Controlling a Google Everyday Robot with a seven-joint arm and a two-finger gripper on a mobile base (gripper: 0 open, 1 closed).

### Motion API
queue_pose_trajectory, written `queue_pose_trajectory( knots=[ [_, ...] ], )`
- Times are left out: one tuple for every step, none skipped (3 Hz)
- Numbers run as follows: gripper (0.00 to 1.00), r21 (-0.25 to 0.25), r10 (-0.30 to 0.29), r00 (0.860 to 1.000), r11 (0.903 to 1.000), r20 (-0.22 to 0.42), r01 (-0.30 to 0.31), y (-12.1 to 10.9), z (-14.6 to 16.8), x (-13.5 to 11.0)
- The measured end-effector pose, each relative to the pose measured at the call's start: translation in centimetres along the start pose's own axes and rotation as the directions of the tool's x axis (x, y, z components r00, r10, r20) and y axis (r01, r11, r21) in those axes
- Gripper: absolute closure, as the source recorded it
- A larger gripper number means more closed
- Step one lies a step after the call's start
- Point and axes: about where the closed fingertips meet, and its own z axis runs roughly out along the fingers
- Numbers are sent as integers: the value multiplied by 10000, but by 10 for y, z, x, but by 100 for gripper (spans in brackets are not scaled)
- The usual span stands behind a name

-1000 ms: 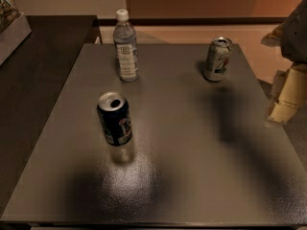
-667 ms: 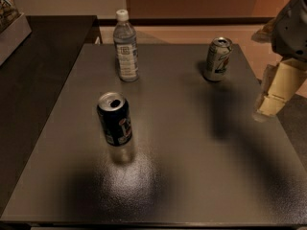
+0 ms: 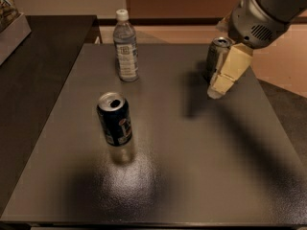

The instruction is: Knock blue plastic bottle over

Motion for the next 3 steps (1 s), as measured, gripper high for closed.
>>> queue_pose_trajectory(
  knots=[
    [0, 363, 382, 9970, 9985, 678, -407, -33, 23, -25],
    [0, 650, 657, 9870, 9950, 1470, -759, -59, 45, -54],
    [0, 685, 829, 9703, 9925, 2271, -1009, -73, 66, -85]
  ],
)
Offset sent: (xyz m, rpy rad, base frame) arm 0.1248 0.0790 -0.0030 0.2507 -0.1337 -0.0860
